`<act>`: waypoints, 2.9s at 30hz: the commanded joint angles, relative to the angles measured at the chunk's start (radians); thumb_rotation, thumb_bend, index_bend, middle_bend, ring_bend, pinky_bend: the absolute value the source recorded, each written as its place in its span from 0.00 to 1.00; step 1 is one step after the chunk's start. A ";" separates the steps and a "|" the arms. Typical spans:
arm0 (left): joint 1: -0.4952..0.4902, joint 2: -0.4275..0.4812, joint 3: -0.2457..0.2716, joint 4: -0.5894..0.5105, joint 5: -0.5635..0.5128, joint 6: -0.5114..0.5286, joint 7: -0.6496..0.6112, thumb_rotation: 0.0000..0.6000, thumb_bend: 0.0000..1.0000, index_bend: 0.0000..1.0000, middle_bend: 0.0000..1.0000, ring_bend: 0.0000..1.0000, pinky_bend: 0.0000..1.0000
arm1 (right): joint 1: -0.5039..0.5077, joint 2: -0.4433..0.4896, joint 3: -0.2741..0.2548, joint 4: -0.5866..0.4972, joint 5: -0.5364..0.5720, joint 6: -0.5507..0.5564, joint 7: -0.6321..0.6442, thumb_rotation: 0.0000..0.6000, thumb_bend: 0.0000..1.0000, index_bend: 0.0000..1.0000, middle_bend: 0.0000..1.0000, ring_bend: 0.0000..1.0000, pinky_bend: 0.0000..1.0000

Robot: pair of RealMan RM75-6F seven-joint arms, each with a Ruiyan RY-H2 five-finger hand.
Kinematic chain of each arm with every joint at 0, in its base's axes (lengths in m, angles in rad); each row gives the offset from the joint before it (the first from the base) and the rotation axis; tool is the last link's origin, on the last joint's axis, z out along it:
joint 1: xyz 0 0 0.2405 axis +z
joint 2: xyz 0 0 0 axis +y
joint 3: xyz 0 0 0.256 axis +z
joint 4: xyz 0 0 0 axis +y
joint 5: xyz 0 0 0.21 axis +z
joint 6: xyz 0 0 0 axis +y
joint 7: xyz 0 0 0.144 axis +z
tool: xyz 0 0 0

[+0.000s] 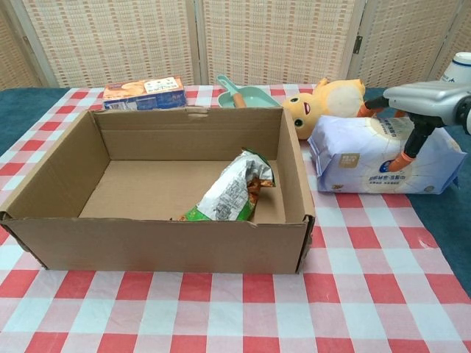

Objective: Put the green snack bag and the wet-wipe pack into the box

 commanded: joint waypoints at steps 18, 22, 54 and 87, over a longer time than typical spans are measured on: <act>0.000 0.000 0.000 0.000 0.000 0.000 0.000 1.00 0.17 0.00 0.00 0.00 0.04 | -0.019 0.166 0.096 -0.254 -0.089 0.183 -0.066 1.00 0.00 0.67 0.44 0.45 0.65; 0.000 0.000 0.000 0.000 0.000 0.000 0.000 1.00 0.17 0.00 0.00 0.00 0.04 | -0.001 0.241 0.144 -0.388 -0.079 0.238 -0.168 1.00 0.00 0.68 0.44 0.45 0.65; 0.000 0.000 0.000 0.000 0.000 0.000 0.000 1.00 0.17 0.00 0.00 0.00 0.04 | 0.274 -0.175 0.178 -0.347 -0.175 0.211 -0.221 1.00 0.00 0.65 0.46 0.48 0.67; 0.000 0.000 0.000 0.000 0.000 0.000 0.000 1.00 0.17 0.00 0.00 0.00 0.04 | 0.178 0.030 0.131 -0.448 -0.069 0.311 -0.306 1.00 0.00 0.00 0.00 0.00 0.00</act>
